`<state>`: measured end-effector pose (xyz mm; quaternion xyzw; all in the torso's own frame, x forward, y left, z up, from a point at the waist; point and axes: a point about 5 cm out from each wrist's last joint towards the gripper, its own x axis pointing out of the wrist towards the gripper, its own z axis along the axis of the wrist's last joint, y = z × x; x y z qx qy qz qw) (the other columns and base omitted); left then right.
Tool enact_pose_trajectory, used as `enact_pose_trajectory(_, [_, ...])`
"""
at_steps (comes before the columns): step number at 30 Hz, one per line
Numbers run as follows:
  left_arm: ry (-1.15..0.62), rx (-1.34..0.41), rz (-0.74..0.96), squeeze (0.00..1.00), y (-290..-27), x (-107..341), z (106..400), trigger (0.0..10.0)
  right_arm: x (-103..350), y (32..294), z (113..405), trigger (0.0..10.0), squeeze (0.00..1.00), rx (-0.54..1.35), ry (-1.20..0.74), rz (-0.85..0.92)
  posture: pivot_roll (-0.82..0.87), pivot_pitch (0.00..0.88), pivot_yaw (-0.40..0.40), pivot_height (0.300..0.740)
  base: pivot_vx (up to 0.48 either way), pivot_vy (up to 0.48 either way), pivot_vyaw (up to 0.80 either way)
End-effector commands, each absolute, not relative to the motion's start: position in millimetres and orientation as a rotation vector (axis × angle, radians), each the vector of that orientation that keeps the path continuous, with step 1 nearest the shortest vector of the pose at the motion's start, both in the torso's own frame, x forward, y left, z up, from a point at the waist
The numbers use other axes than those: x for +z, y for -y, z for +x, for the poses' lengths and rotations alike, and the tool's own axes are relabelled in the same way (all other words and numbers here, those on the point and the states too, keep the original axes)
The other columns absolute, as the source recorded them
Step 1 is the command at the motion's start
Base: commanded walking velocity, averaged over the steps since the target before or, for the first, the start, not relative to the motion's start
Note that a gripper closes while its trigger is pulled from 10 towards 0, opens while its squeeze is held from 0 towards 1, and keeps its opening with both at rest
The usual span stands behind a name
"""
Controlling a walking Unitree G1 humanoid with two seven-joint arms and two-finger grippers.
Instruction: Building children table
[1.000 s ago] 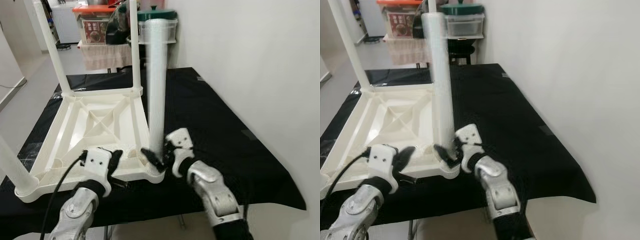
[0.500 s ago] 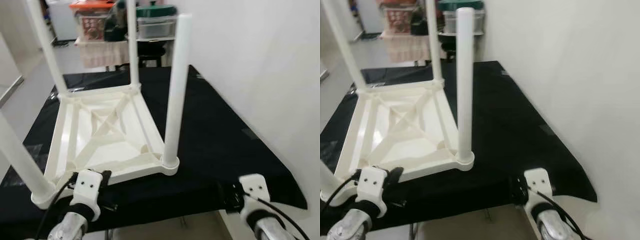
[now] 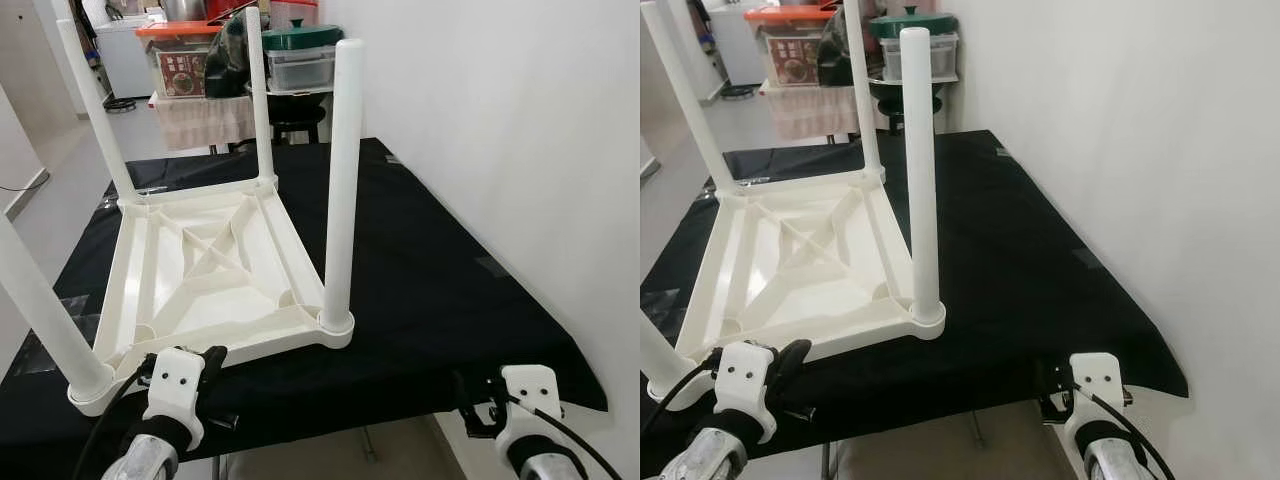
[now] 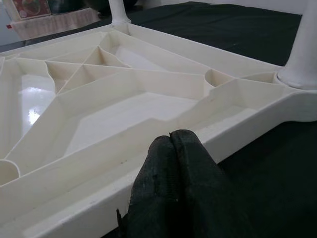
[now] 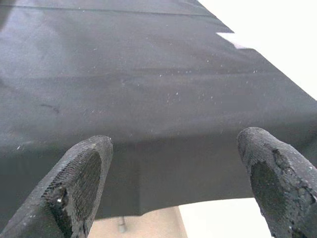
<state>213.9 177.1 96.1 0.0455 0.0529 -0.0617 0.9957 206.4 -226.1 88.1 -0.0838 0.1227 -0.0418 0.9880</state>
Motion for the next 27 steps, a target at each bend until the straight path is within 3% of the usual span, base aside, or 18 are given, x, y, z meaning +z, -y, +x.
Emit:
enact_pose_trajectory(1, [-0.123, -0.106, 0.082, 0.00, -179.9, 91.4, 212.2, 10.0, 93.4, 222.1, 209.4, 10.0, 0.00, -0.074, -0.219, -0.180, -0.04, 0.000, -0.017, 0.740, 0.000, 0.000, 0.00])
enact_pose_trajectory(18, [-0.101, -0.095, 0.049, 0.00, -179.4, 96.3, 212.4, 10.0, 100.8, 226.5, 214.5, 10.0, 0.00, -0.088, -0.217, -0.192, -0.07, 0.000, -0.030, 0.740, 0.000, 0.000, 0.00])
enact_pose_trajectory(20, [-0.073, -0.084, 0.031, 0.00, -183.1, 104.0, 222.5, 10.0, 114.6, 228.6, 227.6, 10.0, 0.00, -0.097, -0.170, -0.203, -0.07, 0.000, -0.021, 0.740, 0.000, 0.000, 0.00])
enact_pose_trajectory(27, [-0.051, -0.112, 0.036, 0.00, -178.3, 110.9, 229.5, 10.0, 115.4, 226.0, 228.1, 10.0, 0.00, -0.088, -0.161, -0.204, -0.07, 0.000, -0.017, 0.740, 0.000, 0.000, 0.00])
